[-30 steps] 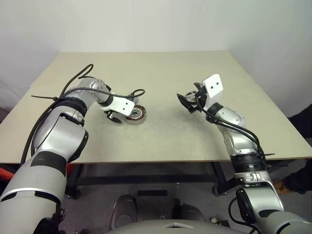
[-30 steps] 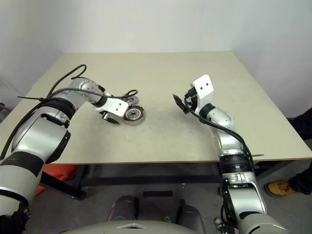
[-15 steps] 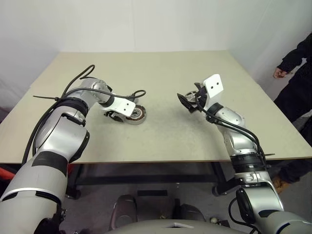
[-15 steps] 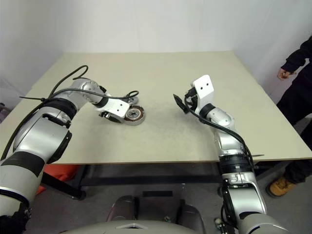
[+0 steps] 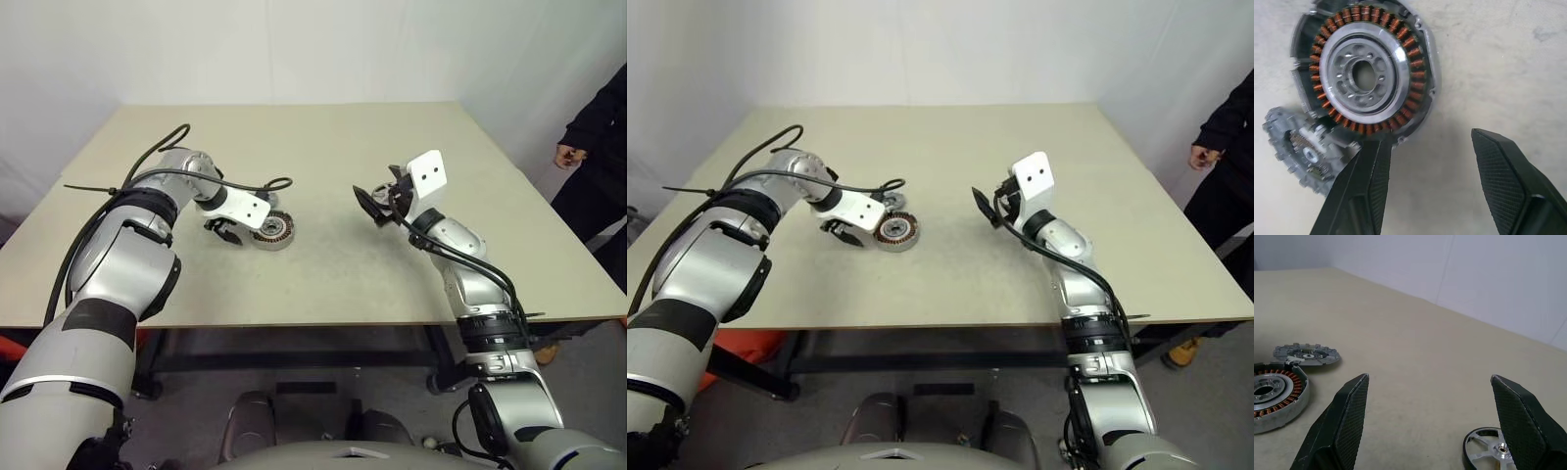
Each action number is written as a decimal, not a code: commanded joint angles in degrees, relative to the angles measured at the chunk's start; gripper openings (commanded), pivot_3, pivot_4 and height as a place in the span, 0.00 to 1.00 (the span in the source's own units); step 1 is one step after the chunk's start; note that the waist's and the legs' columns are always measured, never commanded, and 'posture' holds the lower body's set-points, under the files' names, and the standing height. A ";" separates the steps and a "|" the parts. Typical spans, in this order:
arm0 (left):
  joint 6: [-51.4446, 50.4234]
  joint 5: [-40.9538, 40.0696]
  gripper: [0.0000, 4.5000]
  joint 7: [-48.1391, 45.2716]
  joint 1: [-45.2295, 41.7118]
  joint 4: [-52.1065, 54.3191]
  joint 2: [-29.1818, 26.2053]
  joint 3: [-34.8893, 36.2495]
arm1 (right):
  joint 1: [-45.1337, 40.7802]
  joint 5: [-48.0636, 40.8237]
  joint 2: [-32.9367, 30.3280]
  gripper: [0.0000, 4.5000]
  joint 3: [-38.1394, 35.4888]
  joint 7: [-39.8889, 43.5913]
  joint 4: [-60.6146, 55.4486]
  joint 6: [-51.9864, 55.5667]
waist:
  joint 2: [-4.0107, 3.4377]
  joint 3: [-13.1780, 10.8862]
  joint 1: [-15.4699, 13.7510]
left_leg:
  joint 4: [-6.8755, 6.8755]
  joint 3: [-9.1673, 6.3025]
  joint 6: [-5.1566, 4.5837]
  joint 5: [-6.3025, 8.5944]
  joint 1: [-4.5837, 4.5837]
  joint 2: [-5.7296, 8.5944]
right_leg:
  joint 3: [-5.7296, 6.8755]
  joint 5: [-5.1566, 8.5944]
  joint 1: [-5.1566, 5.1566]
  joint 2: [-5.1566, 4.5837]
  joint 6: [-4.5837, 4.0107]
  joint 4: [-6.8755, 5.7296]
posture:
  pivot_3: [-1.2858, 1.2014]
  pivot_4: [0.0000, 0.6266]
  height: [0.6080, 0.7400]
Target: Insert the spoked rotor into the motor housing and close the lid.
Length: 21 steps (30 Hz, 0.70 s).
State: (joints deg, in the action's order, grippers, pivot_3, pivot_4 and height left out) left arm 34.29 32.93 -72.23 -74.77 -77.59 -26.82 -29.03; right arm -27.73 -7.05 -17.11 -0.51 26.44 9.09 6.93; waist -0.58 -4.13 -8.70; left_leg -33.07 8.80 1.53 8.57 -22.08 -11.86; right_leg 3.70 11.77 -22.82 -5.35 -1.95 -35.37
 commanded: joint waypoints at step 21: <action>0.97 2.26 0.59 0.71 0.81 0.04 1.86 -0.92 | 0.73 -1.03 0.92 1.00 -0.89 -1.69 -6.56 1.28 | 0.01 -0.01 -0.01 | 0.01 -0.01 0.00 0.00 -0.01 0.00 | 0.00 0.00 0.00 0.00 0.00 0.01 | 0.52 0.00 1.00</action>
State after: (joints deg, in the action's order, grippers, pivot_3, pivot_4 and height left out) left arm 34.66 34.99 -71.31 -73.45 -78.16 -24.56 -29.72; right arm -26.19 -7.05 -16.06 -0.52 24.92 5.64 8.21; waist -0.57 -4.14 -8.71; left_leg -33.06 8.80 1.53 8.57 -22.09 -11.86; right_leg 3.70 11.77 -22.82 -5.35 -1.95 -35.36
